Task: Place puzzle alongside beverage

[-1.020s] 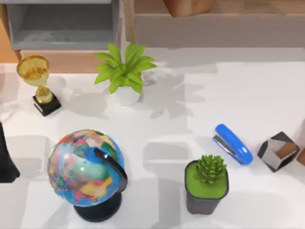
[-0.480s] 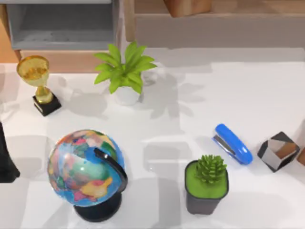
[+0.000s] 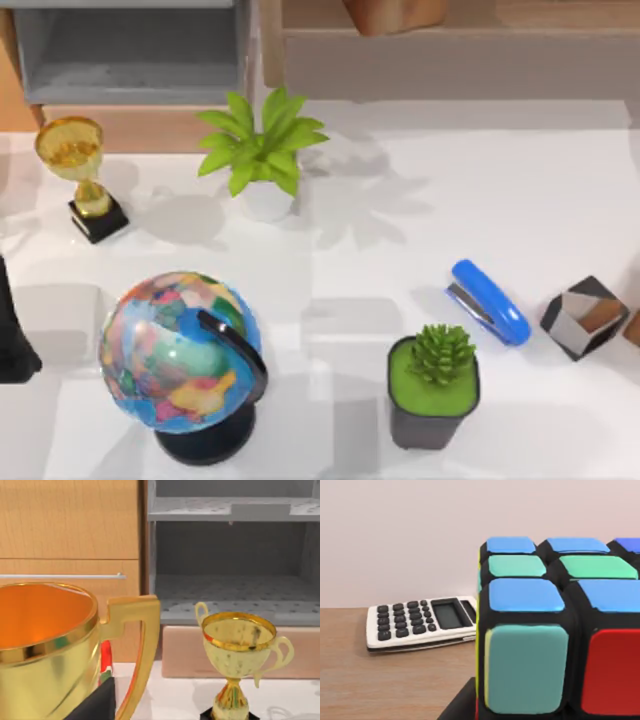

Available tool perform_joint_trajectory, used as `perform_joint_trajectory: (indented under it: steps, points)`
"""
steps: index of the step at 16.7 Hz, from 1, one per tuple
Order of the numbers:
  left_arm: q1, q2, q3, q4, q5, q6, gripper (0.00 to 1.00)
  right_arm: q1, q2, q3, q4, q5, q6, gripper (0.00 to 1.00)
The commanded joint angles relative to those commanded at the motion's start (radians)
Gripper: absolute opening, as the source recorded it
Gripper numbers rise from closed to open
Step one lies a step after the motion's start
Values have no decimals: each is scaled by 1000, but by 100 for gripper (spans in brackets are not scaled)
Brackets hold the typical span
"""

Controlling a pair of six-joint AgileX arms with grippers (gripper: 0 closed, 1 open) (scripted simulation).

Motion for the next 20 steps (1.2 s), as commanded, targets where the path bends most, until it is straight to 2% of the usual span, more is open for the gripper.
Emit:
perform_joint_trajectory:
  steps: [5, 15, 20]
  points:
    - [0, 0, 0, 0, 0, 0, 100, 137, -206, -156, -232, 46, 82, 0]
    - [0, 0, 0, 0, 0, 0, 100, 561, -497, -781, -887, 141, 356, 0]
    - [0, 0, 0, 0, 0, 0, 100, 701, -552, -1001, -1096, 170, 457, 0]
